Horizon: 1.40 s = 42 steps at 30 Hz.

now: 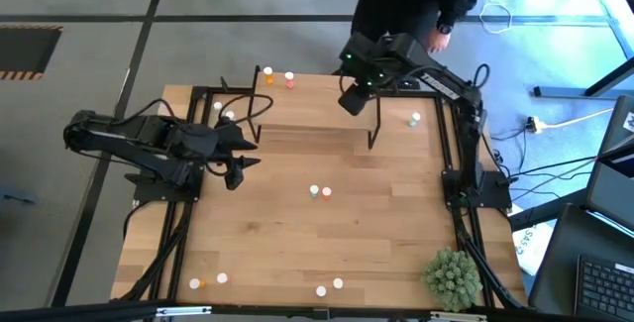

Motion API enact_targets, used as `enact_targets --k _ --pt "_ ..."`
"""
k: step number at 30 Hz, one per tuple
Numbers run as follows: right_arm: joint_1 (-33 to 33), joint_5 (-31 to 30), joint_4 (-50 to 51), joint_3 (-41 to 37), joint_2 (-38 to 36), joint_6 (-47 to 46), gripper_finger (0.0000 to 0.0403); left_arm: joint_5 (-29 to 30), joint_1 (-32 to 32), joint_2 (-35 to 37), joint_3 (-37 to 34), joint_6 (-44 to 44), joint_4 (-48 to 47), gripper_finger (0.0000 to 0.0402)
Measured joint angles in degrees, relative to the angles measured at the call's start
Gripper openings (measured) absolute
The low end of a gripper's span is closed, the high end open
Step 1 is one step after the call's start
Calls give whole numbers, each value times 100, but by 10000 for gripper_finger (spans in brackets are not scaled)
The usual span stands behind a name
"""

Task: Pick and place medicine bottles onto shelf by color
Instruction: Put the middle right yellow pill bottle on the shelf

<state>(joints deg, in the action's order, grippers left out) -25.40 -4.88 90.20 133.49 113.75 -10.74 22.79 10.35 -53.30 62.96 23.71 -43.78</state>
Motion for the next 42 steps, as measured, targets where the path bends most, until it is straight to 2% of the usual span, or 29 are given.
enact_targets --k 17,30,42 --pt "-171 147 -20 -70 902 313 116 -149 0 -218 0 -47 -20 182" --pt "-171 199 -29 -63 982 336 116 -149 0 -221 0 -184 -27 182" --pt "-171 199 -2 -70 1014 386 142 -149 0 -221 0 -190 -29 182"
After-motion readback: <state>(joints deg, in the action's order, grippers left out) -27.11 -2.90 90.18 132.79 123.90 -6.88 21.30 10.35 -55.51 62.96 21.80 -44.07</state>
